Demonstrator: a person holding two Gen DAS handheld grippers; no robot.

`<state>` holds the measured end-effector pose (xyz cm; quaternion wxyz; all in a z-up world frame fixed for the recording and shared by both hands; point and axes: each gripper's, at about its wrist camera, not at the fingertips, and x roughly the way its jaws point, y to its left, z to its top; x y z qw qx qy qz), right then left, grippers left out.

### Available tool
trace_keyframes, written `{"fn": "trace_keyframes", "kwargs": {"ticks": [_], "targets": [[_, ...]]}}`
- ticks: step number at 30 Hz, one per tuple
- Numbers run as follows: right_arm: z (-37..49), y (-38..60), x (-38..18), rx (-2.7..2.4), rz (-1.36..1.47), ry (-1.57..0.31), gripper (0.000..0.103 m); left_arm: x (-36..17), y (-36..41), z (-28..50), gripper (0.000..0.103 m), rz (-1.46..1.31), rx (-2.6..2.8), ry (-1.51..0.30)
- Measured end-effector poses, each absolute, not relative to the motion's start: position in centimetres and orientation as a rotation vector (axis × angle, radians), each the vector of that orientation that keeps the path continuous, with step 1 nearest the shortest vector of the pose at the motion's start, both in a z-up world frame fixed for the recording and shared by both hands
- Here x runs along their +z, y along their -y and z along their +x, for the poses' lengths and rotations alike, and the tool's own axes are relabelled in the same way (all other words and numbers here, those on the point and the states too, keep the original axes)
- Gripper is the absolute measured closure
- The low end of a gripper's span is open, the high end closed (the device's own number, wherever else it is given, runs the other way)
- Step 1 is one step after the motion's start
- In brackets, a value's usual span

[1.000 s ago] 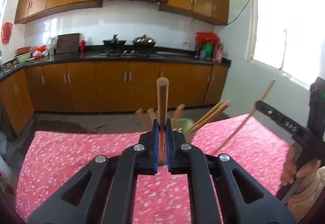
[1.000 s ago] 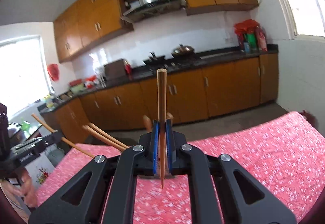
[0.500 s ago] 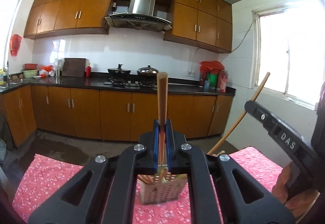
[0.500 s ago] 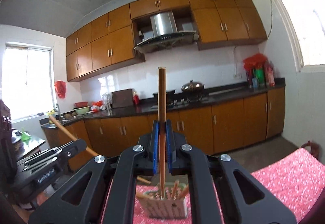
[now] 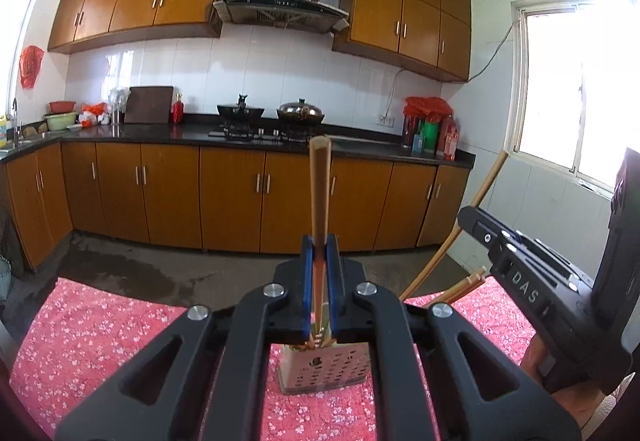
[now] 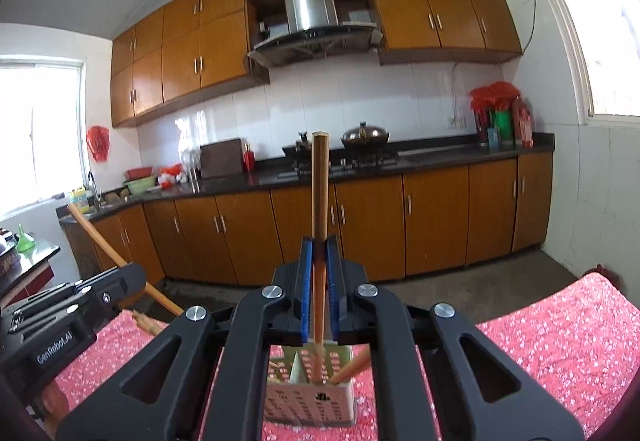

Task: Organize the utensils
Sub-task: 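Open both tools and pull them back from the holder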

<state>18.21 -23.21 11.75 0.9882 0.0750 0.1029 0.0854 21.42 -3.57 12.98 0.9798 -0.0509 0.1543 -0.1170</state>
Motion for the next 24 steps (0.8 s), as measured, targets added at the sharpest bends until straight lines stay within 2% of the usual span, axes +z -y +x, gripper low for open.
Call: {"fn": "trace_keyframes", "kwargs": {"ticks": [2, 3, 5, 8, 9, 12, 13, 14, 15, 16, 18, 24], "targets": [[18.0, 23.3, 11.6, 0.174, 0.15, -0.214, 0.092, 12.7, 3.3, 21.5, 0.094, -0.11, -0.236, -0.32], [18.0, 23.2, 11.7, 0.175, 0.147, -0.215, 0.084, 12.7, 3.1, 21.4, 0.093, -0.114, -0.234, -0.318], [17.6, 23.5, 11.9, 0.167, 0.146, -0.208, 0.068, 12.9, 2.8, 21.2, 0.081, -0.119, -0.233, -0.315], [16.6, 24.4, 12.4, 0.157, 0.149, -0.194, 0.063, 13.4, 1.9, 20.6, 0.069, -0.136, -0.224, -0.303], [16.3, 24.6, 12.6, 0.154, 0.151, -0.192, 0.055, 13.6, 1.5, 20.3, 0.066, -0.14, -0.22, -0.297], [14.6, 25.5, 13.0, 0.143, 0.149, -0.175, 0.035, 13.9, 0.2, 18.7, 0.045, -0.136, -0.204, -0.273], [14.0, 25.7, 13.0, 0.139, 0.144, -0.171, 0.031, 14.0, 0.0, 18.2, 0.035, -0.128, -0.198, -0.266], [13.5, 25.8, 12.8, 0.132, 0.137, -0.168, 0.02, 14.0, -0.3, 17.5, 0.025, -0.114, -0.187, -0.256], [12.7, 25.9, 12.7, 0.122, 0.125, -0.164, 0.008, 13.9, -0.5, 16.7, 0.02, -0.097, -0.172, -0.247], [12.0, 25.9, 12.5, 0.115, 0.115, -0.16, 0.004, 13.8, -0.8, 16.0, 0.013, -0.086, -0.166, -0.241], [10.1, 25.7, 11.7, 0.094, 0.088, -0.148, 0.002, 13.3, -1.2, 14.3, 0.005, -0.062, -0.151, -0.227], [7.2, 24.6, 9.1, 0.027, 0.029, -0.216, 0.002, 10.6, -1.5, 9.7, 0.004, -0.015, -0.103, -0.242]]}}
